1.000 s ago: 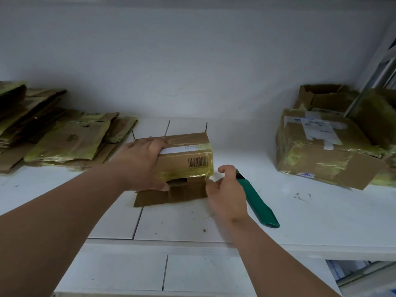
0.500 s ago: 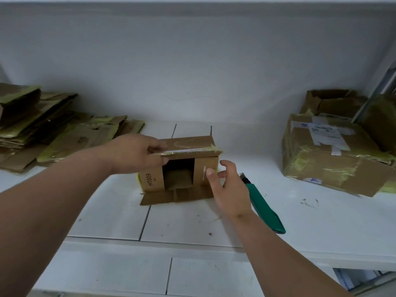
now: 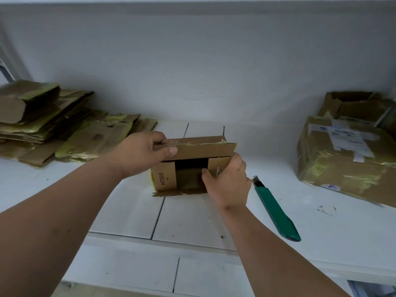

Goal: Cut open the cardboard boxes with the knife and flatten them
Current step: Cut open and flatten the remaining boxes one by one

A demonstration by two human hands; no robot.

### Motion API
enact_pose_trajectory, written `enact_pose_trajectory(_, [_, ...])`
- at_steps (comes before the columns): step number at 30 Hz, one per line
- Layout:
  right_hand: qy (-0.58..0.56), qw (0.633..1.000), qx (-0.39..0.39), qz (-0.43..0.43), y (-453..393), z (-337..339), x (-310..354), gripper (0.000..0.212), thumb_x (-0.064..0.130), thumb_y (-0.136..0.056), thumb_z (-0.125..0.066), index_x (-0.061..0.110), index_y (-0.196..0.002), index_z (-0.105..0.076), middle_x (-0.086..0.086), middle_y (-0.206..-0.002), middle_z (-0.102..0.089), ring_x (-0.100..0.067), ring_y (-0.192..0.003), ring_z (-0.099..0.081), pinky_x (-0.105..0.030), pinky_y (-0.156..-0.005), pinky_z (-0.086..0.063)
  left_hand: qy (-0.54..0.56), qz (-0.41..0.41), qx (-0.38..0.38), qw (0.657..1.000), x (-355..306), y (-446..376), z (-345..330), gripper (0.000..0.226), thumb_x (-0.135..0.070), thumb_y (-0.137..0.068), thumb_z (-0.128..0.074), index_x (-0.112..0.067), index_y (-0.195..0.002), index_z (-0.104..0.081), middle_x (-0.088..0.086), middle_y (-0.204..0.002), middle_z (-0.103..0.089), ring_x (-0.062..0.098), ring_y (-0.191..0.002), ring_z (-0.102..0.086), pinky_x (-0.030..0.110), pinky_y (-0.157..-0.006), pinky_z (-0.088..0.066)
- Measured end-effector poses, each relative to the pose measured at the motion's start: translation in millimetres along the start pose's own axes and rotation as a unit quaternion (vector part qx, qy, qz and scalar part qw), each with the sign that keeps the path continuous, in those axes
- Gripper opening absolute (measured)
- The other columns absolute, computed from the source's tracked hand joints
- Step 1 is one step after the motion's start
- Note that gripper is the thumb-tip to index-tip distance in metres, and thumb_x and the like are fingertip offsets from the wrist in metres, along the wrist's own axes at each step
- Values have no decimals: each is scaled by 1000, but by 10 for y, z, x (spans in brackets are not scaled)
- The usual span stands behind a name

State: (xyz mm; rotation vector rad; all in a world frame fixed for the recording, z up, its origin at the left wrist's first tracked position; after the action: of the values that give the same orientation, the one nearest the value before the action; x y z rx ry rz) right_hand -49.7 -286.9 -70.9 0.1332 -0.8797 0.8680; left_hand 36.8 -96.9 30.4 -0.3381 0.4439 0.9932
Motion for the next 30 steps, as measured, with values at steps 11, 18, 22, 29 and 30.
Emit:
enact_pose_trajectory(11, [-219, 974, 64, 1, 57, 116, -206, 36, 38, -104, -42, 34, -140, -47, 20, -128, -54, -5, -118, -51, -40, -110, -44, 175, 115, -205, 956, 289, 69, -53, 60, -57, -76, -73, -24, -121, -52, -9, -106, -55, 14, -99, -53, 32, -82, -48])
enact_pose_trajectory(18, [-330, 942, 51, -37, -19, 180, -84, 17, 40, -101, -48, 52, -99, -61, 15, -113, -68, -16, -116, -60, -45, -106, -46, 230, 145, -252, 929, 387, 51, -136, 76, -48, -83, -70, -13, -137, -29, 3, -115, -55, 24, -106, -55, 39, -83, -45])
enact_pose_trajectory(22, [-357, 931, 57, -55, -28, 211, -37, 20, 32, -102, -51, 44, -89, -60, 18, -98, -67, -17, -107, -64, -45, -102, -49, 112, 146, -201, 962, 368, -60, -173, 96, -50, -70, -82, -20, -140, -23, 11, -132, -49, 31, -123, -50, 49, -100, -46])
enact_pose_trajectory(29, [-387, 918, 52, -74, -36, 245, -66, 10, 31, -103, -50, 34, -100, -60, 11, -101, -67, -20, -109, -63, -39, -101, -49, 3, 128, -164, 978, 350, -106, -133, 83, -38, -78, -77, -13, -140, -28, 12, -132, -49, 31, -109, -53, 39, -86, -45])
enact_pose_trajectory(30, [-381, 920, 47, -77, -58, 265, -90, 9, 33, -103, -50, 34, -105, -58, 11, -102, -66, -21, -109, -62, -39, -101, -48, 16, 111, -138, 984, 350, -108, -151, 74, -32, -81, -74, -19, -140, -31, 9, -127, -52, 27, -99, -55, 36, -80, -44])
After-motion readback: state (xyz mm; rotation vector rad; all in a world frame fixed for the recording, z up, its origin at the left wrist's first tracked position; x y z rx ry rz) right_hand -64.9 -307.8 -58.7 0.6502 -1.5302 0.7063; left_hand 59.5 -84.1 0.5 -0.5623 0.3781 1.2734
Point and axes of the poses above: each hand's wrist, its own y-axis away from the middle knuckle, its own z-axis out of the back of the hand, x = y × z, the point moved 7 cm from there along -y, towards the middle knuckle
